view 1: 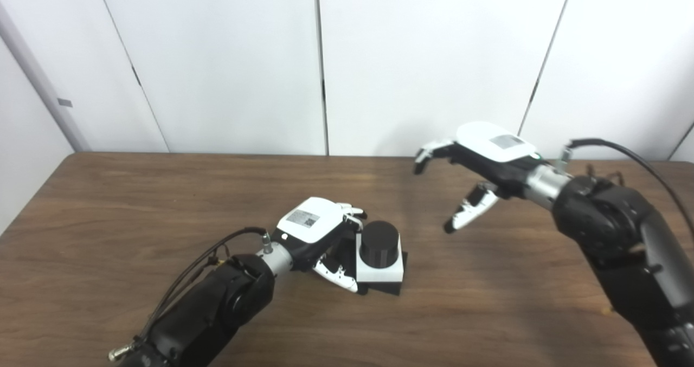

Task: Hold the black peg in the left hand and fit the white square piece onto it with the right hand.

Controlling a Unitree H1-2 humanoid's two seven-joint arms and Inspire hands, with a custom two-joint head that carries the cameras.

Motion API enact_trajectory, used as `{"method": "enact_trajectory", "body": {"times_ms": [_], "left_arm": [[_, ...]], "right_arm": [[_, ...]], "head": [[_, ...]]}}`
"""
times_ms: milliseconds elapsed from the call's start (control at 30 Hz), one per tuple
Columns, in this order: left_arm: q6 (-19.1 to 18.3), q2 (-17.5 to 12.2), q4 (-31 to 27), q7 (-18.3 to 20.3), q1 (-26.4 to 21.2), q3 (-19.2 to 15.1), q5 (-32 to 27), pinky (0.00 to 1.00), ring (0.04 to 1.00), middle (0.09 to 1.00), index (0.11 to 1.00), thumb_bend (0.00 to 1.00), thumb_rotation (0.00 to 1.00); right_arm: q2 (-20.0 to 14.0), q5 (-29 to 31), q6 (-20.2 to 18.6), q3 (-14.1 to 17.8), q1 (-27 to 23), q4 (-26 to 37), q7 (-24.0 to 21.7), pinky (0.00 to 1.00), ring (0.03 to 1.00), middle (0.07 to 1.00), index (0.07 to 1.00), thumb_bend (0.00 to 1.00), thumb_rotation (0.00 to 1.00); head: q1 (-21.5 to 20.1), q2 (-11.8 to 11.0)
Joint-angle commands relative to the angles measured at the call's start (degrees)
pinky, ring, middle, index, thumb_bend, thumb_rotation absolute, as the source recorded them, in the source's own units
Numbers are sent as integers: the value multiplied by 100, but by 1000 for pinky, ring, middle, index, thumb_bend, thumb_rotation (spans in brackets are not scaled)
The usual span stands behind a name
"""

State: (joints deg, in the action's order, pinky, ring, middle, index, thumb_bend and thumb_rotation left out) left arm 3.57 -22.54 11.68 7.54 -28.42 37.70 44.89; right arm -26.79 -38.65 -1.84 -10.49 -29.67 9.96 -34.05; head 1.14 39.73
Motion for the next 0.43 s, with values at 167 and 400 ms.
{"method": "enact_trajectory", "body": {"times_ms": [167,400], "left_arm": [[49,-49,289,563,358,318,285,766,884,862,495,520,81],[5,-90,232,640,366,295,287,778,893,863,495,520,82]], "right_arm": [[188,408,-144,679,355,101,1041,605,764,823,725,727,137],[722,844,-247,1168,905,-43,2014,630,782,837,777,701,81]], "head": [[21,-41],[-34,-49]]}}
